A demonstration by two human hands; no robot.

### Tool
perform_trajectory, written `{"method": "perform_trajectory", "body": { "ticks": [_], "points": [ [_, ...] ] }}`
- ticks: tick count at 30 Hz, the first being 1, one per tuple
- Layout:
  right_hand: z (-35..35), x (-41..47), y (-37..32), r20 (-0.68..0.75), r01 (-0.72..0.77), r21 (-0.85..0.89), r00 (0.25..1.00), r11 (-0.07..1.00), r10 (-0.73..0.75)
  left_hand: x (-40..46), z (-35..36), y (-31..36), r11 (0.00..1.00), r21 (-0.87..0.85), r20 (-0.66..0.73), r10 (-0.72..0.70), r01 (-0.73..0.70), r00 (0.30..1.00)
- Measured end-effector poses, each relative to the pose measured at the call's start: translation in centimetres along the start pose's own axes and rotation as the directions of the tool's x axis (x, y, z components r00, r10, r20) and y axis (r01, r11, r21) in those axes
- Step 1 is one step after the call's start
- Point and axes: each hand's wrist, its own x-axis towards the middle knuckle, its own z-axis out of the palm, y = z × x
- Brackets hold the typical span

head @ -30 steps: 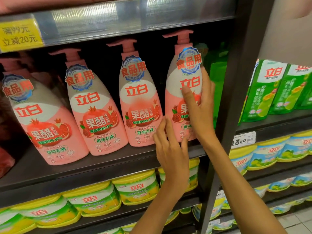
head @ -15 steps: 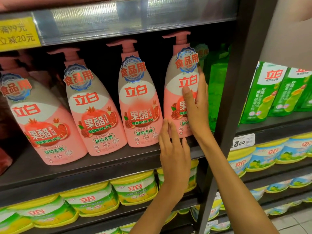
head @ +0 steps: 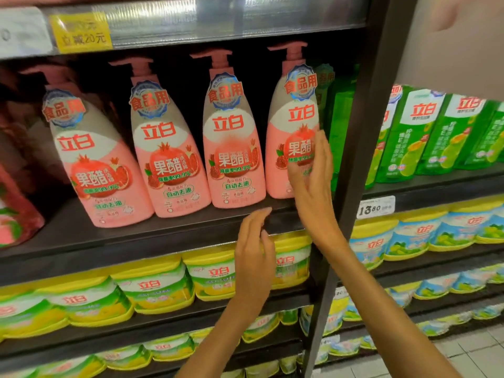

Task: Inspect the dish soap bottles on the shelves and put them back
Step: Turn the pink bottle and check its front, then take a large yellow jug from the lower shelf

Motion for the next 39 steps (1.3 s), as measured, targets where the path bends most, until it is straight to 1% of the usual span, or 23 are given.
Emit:
{"method": "perform_trajectory", "body": {
  "ticks": [2, 3, 5, 7, 8, 11, 13, 16, 18, 19, 22, 24, 26, 30, 33, 37, 39],
  "points": [
    [-0.5, -4.4, 0.3, 0.003, 0.052, 0.036, 0.999, 0.998, -0.052, -2.8, -0.3, -1.2, 0.999, -0.022, 0.033, -0.033, 0.034, 0.999],
    [-0.9, -6.6, 0.7, 0.004, 0.062, 0.029, 0.998, 0.998, -0.062, -4.1, -0.4, -1.9, 0.998, -0.01, 0.051, -0.059, 0.059, 0.997],
    [-1.2, -10.3, 2.4, 0.011, 0.066, -0.013, 0.998, 0.998, -0.066, -6.3, -0.7, -3.3, 0.996, 0.04, 0.042, -0.081, 0.08, 0.996],
    [-1.1, -13.1, 4.5, 0.047, 0.0, -0.076, 0.999, 0.997, 0.003, -8.0, -0.8, -4.7, 0.992, 0.089, 0.032, -0.096, 0.093, 0.995],
    [-0.9, -14.1, 5.6, 0.067, -0.05, -0.111, 0.996, 0.993, 0.057, -8.5, -0.8, -5.2, 0.987, 0.104, 0.058, -0.126, 0.12, 0.99],
    [-0.5, -14.9, 8.7, 0.098, -0.18, -0.261, 0.972, 0.949, 0.212, -8.9, -0.5, -6.4, 0.954, 0.148, 0.137, -0.281, 0.261, 0.95],
    [-0.2, -14.3, 10.0, 0.136, -0.209, -0.321, 0.955, 0.924, 0.263, -8.5, -0.2, -6.8, 0.934, 0.161, 0.184, -0.345, 0.318, 0.92],
    [0.8, -12.7, 11.2, 0.168, -0.217, -0.344, 0.943, 0.914, 0.287, -7.8, 0.6, -7.2, 0.919, 0.171, 0.267, -0.39, 0.354, 0.881],
    [1.6, -11.5, 11.7, 0.142, -0.293, -0.301, 0.927, 0.907, 0.347, -7.5, 1.3, -7.4, 0.909, 0.158, 0.306, -0.417, 0.387, 0.856],
    [1.8, -10.9, 11.9, 0.128, -0.339, -0.248, 0.917, 0.908, 0.377, -7.4, 1.6, -7.4, 0.9, 0.136, 0.316, -0.436, 0.415, 0.842],
    [2.3, -9.8, 12.8, 0.095, -0.431, -0.09, 0.893, 0.898, 0.439, -7.0, 2.7, -7.7, 0.83, 0.06, 0.344, -0.538, 0.554, 0.769],
    [2.4, -9.7, 13.6, 0.074, -0.487, -0.054, 0.869, 0.872, 0.489, -6.7, 3.4, -8.0, 0.773, 0.045, 0.37, -0.601, 0.633, 0.709],
    [2.4, -9.6, 14.5, 0.068, -0.547, -0.04, 0.834, 0.836, 0.548, -6.2, 4.1, -8.2, 0.732, 0.027, 0.387, -0.635, 0.681, 0.668],
    [3.0, -9.7, 15.7, 0.119, -0.636, 0.034, 0.768, 0.771, 0.629, -6.0, 4.9, -8.1, 0.731, 0.024, 0.41, -0.629, 0.682, 0.66],
    [3.2, -10.5, 15.8, 0.085, -0.64, 0.087, 0.769, 0.764, 0.634, -6.2, 4.8, -8.3, 0.705, -0.028, 0.369, -0.652, 0.709, 0.663],
    [3.1, -11.7, 15.1, 0.061, -0.622, 0.134, 0.782, 0.771, 0.62, -7.6, 4.0, -8.4, 0.73, -0.057, 0.326, -0.632, 0.681, 0.704],
    [3.1, -12.5, 14.4, 0.055, -0.62, 0.161, 0.782, 0.768, 0.62, -8.3, 3.3, -8.5, 0.719, -0.118, 0.32, -0.625, 0.685, 0.712]
  ]
}}
